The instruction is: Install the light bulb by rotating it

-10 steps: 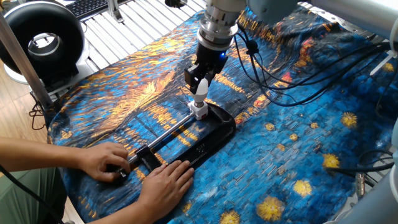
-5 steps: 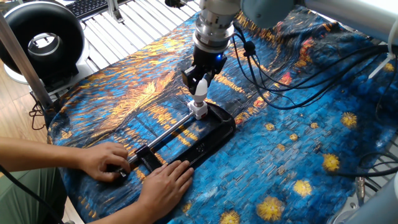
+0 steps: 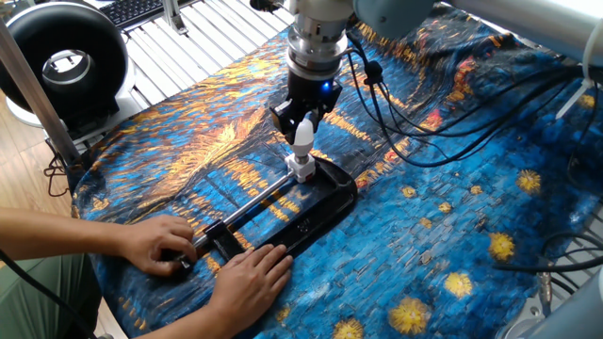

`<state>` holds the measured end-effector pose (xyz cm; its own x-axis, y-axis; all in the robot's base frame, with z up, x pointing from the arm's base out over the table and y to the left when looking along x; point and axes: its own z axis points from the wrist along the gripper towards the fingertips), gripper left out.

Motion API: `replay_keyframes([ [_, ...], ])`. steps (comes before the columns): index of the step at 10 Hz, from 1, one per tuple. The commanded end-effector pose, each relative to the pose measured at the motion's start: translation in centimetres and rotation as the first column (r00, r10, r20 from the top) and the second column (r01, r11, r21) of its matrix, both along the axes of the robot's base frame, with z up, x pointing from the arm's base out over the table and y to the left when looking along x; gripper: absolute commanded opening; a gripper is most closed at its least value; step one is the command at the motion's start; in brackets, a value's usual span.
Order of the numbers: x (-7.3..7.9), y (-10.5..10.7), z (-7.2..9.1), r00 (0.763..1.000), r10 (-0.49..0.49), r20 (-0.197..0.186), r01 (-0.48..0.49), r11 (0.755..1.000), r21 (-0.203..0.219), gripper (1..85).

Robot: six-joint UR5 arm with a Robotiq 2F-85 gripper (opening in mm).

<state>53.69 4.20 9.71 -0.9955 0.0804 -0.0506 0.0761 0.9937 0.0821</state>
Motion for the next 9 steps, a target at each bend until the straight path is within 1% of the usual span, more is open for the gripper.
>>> replay_keyframes([
  [1, -0.6, 0.2, 0.3, 0.999, -0.020, -0.026, 0.020, 1.000, 0.002, 1.0],
  [2, -0.8, 0.4, 0.2, 0.999, -0.024, -0.032, 0.025, 1.000, 0.005, 1.0],
  [4, -1.2, 0.9, 0.3, 0.998, -0.036, -0.050, 0.037, 0.999, 0.026, 1.0],
  [6, -1.4, 1.3, 0.3, 0.997, -0.047, -0.059, 0.049, 0.998, 0.040, 1.0],
  [8, -1.5, 1.5, 0.3, 0.996, -0.062, -0.061, 0.064, 0.997, 0.043, 1.0],
  [9, -1.6, 1.9, 0.3, 0.995, -0.076, -0.064, 0.079, 0.995, 0.058, 1.0],
])
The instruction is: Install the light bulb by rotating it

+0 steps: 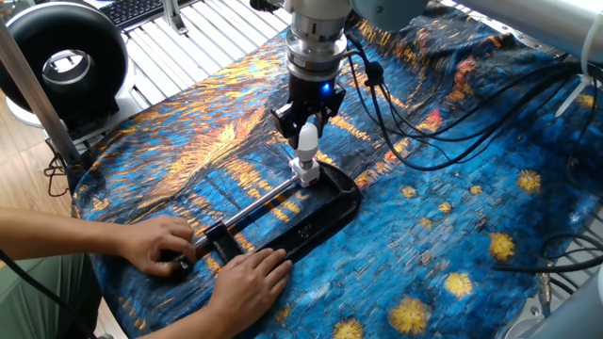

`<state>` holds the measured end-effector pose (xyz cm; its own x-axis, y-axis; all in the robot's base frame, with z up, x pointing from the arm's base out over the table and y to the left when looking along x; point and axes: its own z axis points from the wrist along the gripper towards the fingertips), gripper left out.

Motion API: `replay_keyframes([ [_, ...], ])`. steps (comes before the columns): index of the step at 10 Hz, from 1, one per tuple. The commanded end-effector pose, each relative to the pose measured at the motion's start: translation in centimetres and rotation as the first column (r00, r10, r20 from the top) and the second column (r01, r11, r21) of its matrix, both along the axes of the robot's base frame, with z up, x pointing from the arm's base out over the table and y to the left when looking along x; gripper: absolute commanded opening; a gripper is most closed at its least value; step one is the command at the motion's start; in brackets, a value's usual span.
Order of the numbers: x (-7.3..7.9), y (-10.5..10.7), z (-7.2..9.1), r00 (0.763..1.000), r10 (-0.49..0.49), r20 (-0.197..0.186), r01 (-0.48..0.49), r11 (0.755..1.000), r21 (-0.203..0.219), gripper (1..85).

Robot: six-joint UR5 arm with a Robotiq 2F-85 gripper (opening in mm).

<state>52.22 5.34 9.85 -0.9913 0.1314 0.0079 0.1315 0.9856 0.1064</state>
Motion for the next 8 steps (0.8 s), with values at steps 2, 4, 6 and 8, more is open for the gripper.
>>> replay_keyframes([
  [2, -0.2, 1.7, 0.2, 0.999, -0.052, -0.010, 0.052, 0.997, 0.054, 1.0],
  [4, -0.1, 0.8, 0.1, 1.000, -0.025, -0.004, 0.025, 0.999, 0.023, 1.0],
  [6, 0.4, -1.4, 0.7, 1.000, 0.027, 0.004, -0.026, 0.999, -0.035, 1.0],
  [8, 1.0, -1.8, 1.2, 0.999, 0.040, 0.028, -0.038, 0.997, -0.072, 1.0],
])
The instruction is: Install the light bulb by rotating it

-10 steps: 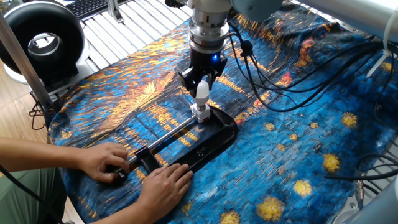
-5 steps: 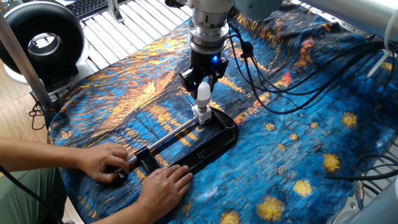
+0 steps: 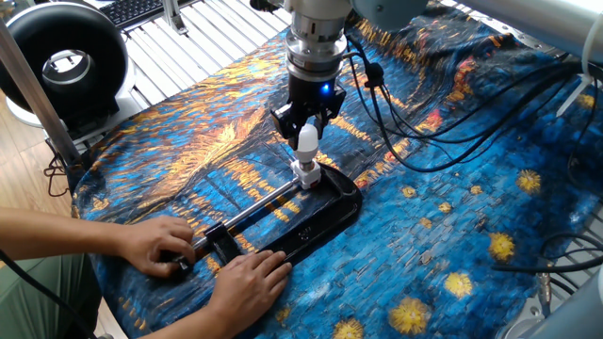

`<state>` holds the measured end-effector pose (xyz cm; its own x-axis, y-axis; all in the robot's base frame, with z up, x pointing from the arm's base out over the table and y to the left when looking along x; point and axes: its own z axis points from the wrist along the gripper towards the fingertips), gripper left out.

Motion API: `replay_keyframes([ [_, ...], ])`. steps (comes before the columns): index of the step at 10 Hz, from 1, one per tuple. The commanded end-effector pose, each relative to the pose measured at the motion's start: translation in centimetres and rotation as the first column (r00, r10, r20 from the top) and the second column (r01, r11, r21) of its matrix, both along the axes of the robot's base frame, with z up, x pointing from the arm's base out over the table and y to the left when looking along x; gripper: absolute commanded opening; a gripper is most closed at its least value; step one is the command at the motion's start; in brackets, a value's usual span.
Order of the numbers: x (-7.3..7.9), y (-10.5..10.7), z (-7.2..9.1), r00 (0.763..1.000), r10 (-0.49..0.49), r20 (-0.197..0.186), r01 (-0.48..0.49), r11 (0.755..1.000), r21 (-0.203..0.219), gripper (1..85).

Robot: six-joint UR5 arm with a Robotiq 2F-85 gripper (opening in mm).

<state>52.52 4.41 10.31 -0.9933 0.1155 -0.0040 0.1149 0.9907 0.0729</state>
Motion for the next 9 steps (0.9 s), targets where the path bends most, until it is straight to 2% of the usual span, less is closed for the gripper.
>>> replay_keyframes([
  [1, 1.1, -1.2, 1.2, 0.999, 0.032, 0.037, -0.029, 0.997, -0.073, 1.0],
  [2, 1.5, -1.7, 1.8, 0.997, 0.054, 0.051, -0.048, 0.992, -0.120, 1.0],
  [3, 1.4, -0.7, 2.1, 0.998, 0.035, 0.047, -0.030, 0.995, -0.096, 1.0],
  [5, 1.0, 0.2, 2.1, 0.999, 0.011, 0.048, -0.007, 0.997, -0.073, 1.0],
  [7, 1.2, 0.5, 2.4, 0.997, 0.013, 0.082, -0.006, 0.997, -0.075, 1.0],
  [9, 1.0, 0.7, 2.4, 0.996, 0.012, 0.089, -0.006, 0.997, -0.072, 1.0],
])
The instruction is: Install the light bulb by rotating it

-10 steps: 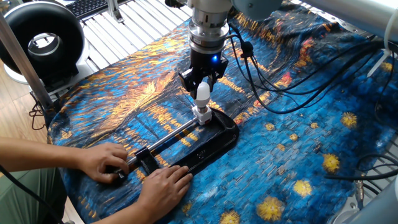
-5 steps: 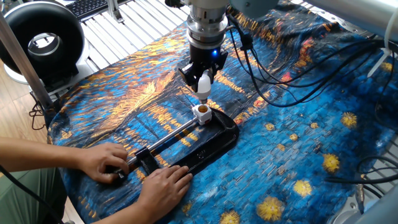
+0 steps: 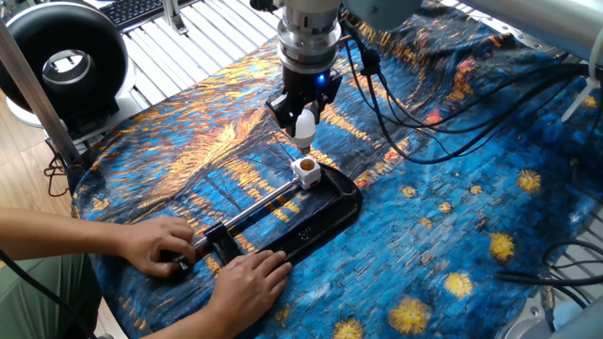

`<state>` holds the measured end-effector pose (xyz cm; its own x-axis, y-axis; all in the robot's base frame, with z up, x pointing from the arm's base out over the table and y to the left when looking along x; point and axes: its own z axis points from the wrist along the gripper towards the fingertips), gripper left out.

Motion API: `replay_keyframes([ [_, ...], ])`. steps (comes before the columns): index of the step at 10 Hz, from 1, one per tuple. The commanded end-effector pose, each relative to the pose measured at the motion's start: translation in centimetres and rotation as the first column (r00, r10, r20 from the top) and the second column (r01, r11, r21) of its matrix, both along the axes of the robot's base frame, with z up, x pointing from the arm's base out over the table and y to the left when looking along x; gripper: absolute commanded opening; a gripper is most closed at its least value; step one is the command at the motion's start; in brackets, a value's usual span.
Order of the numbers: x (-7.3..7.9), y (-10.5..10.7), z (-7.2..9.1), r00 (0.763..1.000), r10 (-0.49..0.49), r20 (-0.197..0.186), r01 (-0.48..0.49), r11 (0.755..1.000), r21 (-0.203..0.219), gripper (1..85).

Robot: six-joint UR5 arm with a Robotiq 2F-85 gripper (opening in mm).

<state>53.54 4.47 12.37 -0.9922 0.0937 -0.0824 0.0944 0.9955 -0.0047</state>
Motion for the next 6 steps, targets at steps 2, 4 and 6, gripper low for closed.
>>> replay_keyframes([
  [2, 0.2, 1.1, -0.1, 0.999, -0.009, 0.045, 0.009, 1.000, 0.019, 1.0],
  [4, 0.1, 1.1, -0.7, 0.998, -0.004, 0.058, 0.002, 1.000, 0.028, 1.0],
  [6, -0.4, 0.8, -1.1, 0.998, 0.001, 0.055, -0.002, 1.000, 0.026, 1.0],
])
